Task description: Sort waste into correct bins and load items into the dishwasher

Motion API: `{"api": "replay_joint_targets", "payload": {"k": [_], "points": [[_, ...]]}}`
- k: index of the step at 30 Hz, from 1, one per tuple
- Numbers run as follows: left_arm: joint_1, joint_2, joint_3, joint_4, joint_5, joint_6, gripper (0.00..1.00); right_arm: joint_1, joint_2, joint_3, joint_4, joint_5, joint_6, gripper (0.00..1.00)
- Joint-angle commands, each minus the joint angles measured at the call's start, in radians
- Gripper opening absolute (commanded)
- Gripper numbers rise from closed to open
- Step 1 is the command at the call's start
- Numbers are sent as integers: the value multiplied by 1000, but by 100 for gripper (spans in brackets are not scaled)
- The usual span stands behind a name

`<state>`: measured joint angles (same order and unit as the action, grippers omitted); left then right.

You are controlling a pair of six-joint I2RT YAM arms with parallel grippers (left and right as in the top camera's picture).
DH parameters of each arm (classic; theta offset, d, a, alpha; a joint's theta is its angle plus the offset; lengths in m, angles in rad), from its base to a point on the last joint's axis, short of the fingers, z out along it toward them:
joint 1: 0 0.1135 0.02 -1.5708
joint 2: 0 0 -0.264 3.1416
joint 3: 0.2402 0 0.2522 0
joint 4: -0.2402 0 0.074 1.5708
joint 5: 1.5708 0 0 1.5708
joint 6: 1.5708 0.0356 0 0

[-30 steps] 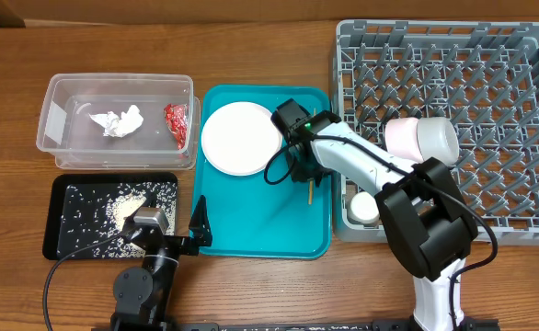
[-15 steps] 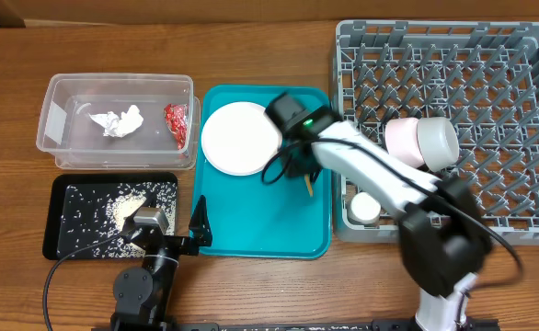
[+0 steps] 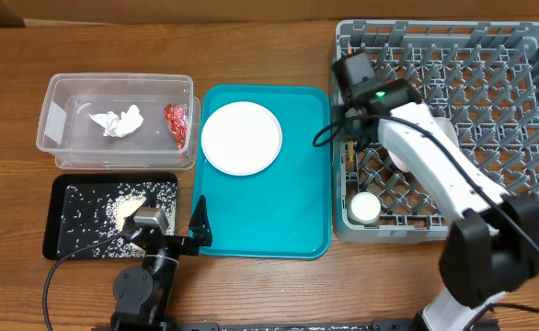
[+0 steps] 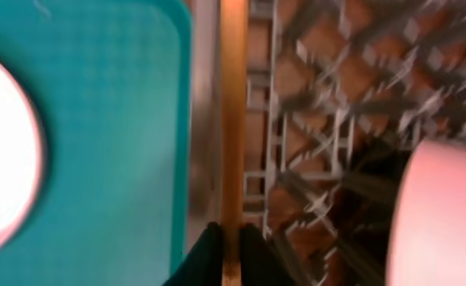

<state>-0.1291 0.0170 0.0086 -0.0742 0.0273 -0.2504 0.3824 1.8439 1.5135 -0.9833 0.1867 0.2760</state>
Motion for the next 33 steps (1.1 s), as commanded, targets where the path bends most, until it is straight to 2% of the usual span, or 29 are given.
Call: {"api": "replay_joint_targets", "payload": {"k": [1, 3, 7, 10, 14, 17, 20, 26, 28, 31, 33], "points": [[6, -5, -4, 0, 14, 27, 100, 11, -10, 9, 1, 3, -18, 39], [6, -5, -4, 0, 14, 27, 100, 20, -21, 33, -11, -26, -13, 41], [6, -5, -4, 0, 14, 27, 100, 57, -58, 55, 41, -259, -13, 44], [6, -5, -4, 0, 14, 27, 100, 90, -55, 53, 111, -365, 59, 44], [6, -5, -4, 0, 14, 27, 100, 151, -18, 35, 175, -260, 159, 44], [6, -5, -4, 0, 14, 27, 100, 182, 37, 24, 217, -177, 252, 49], [6, -5, -4, 0, 14, 27, 100, 195, 103, 24, 257, -201, 302, 49], [6, -5, -4, 0, 14, 27, 100, 204, 221, 24, 279, -226, 305, 48], [6, -5, -4, 0, 15, 27, 100, 206, 251, 24, 278, -226, 305, 41], [6, -5, -4, 0, 14, 27, 100, 209, 277, 24, 269, -247, 304, 24], [6, -5, -4, 0, 14, 27, 100, 212, 278, 24, 250, -236, 304, 16]]}}
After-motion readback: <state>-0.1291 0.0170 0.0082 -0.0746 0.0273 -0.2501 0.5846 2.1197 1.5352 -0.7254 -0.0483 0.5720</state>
